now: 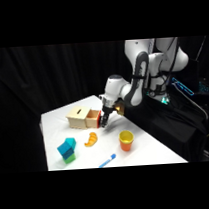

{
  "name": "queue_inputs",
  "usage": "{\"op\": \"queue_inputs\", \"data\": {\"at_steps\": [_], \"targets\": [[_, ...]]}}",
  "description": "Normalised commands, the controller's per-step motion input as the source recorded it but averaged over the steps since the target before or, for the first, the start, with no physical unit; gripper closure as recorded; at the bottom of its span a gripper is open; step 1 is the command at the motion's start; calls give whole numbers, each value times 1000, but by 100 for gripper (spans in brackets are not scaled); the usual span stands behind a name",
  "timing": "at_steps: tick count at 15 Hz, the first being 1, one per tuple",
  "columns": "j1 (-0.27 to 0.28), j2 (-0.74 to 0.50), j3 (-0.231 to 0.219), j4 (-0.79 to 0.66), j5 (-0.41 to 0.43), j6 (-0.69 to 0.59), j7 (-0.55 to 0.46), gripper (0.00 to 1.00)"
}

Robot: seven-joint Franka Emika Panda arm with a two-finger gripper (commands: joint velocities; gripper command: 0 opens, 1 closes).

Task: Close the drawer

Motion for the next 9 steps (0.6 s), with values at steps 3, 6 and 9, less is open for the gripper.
{"op": "queue_inputs", "data": {"at_steps": [3,6,9], "targets": [[-8,95,-35,178,129,11,-230,0],[-106,29,-12,168,66,-89,-268,0],[-210,-63,6,155,-27,-194,-277,0]]}}
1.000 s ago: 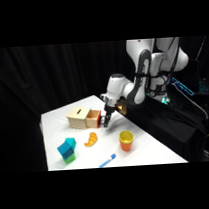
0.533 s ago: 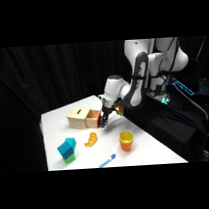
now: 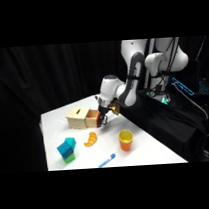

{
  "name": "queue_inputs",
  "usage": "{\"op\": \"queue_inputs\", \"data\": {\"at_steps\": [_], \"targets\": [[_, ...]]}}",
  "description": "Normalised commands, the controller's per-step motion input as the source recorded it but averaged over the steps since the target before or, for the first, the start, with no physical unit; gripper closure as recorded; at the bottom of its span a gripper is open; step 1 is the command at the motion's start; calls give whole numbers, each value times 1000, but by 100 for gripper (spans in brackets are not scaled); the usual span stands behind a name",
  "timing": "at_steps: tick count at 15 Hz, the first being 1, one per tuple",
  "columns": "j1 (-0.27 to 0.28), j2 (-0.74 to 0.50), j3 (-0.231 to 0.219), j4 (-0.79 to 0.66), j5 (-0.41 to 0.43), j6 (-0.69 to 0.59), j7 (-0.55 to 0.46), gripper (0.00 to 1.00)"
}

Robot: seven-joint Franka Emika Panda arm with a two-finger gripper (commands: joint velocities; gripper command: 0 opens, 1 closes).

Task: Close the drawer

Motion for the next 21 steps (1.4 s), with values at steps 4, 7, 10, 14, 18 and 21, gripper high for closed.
{"op": "queue_inputs", "data": {"at_steps": [4,7,10,14,18,21], "targets": [[-199,-86,-28,172,-122,-212,-220,0],[-131,-92,-62,194,-185,-201,-151,0],[-109,-91,-47,221,-200,-198,-126,0],[-130,-76,10,266,-183,-223,-134,0],[-209,-25,142,309,-120,-260,-159,0],[-296,23,277,306,-29,-262,-240,0]]}}
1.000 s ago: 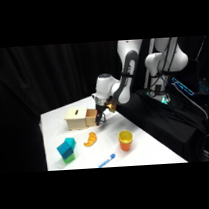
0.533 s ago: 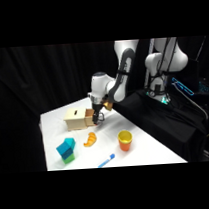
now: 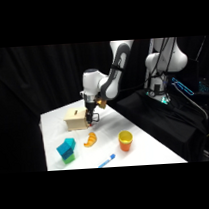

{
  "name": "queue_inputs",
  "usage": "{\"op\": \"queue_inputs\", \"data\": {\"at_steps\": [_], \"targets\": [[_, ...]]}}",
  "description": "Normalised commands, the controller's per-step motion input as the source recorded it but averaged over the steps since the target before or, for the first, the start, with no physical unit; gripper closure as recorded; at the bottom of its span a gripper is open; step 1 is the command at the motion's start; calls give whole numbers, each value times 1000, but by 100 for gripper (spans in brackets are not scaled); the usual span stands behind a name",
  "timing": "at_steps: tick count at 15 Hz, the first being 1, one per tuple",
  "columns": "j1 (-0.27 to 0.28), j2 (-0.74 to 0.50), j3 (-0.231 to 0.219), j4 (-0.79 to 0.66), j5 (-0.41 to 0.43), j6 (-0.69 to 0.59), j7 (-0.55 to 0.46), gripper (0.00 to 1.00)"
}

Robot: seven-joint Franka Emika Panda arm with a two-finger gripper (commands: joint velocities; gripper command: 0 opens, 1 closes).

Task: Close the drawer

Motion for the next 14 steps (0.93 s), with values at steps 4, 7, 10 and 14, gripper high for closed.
{"op": "queue_inputs", "data": {"at_steps": [4,7,10,14], "targets": [[-336,107,316,337,93,-267,-346,0],[-224,129,171,308,87,-211,-295,0],[-171,118,116,256,84,-155,-261,0],[-122,76,77,182,64,-112,-214,0]]}}
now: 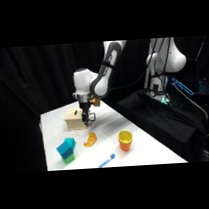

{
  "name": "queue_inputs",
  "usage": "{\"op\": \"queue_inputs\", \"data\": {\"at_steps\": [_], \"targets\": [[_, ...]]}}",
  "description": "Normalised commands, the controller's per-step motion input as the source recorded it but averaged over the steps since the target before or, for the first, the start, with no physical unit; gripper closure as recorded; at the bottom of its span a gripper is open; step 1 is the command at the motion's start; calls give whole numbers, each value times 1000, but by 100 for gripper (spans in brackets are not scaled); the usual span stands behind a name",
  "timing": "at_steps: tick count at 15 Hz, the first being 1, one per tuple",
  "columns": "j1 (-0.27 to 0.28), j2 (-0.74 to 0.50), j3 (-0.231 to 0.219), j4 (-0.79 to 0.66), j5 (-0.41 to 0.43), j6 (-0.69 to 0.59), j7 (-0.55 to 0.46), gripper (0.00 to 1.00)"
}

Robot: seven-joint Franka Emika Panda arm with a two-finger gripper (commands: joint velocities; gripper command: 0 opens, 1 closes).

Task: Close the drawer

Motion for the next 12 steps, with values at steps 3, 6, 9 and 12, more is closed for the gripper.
{"op": "queue_inputs", "data": {"at_steps": [3,6,9,12], "targets": [[-100,-34,73,78,57,-101,-192,0],[-96,-234,95,-102,65,-144,-212,0],[-128,-411,137,-229,112,-261,-276,0],[-107,-468,103,-251,126,-339,-258,0]]}}
